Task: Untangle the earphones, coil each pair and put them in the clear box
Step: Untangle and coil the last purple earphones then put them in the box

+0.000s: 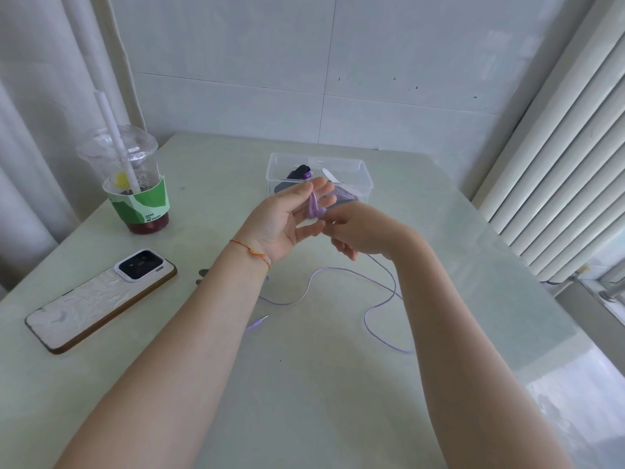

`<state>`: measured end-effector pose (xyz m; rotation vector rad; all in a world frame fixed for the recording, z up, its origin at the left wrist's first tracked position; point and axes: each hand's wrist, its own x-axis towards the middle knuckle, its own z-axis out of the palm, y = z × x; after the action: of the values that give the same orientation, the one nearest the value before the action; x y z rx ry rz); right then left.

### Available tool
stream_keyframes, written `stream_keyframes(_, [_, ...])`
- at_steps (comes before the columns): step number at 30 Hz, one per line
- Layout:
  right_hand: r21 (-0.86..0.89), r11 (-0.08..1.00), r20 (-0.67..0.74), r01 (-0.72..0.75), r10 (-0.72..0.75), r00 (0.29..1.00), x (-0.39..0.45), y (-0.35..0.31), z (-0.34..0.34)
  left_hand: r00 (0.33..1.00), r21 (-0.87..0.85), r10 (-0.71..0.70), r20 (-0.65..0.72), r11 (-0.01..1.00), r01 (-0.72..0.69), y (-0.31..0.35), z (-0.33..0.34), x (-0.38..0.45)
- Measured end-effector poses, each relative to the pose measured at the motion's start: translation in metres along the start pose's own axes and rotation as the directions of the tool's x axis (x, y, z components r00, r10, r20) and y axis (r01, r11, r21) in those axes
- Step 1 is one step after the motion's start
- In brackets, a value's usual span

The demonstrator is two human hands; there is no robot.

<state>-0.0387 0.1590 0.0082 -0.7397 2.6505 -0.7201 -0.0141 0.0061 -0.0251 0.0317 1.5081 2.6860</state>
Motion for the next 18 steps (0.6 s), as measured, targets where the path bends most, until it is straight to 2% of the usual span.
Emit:
stream_keyframes(6, [0.039, 0.999, 0.006, -0.015, 0.015, 1.0, -0.003, -0.002, -0.004, 0.987, 0.362, 0.072, -0.147, 0.932, -0.014, -0.007, -0.004, 0.004])
stream_keyframes(9, [0.048, 0.999, -0.065, 0.004, -0.001, 0.998, -0.003, -0.002, -0.01, 0.987, 0.499, 0.038, -0.156, 0.865, 0.046, -0.008, -0.005, 0.006])
stream_keyframes(12, [0.062, 0.997, -0.161, 0.049, -0.038, 0.986, -0.002, -0.001, -0.013, 0.994, 0.511, -0.066, -0.09, 0.853, 0.103, -0.006, -0.002, 0.003])
stream_keyframes(18, [0.078, 0.992, -0.28, 0.099, -0.074, 0.957, 0.0, 0.001, -0.012, 0.973, 0.399, -0.228, -0.031, 0.89, 0.221, 0.0, -0.001, 0.002])
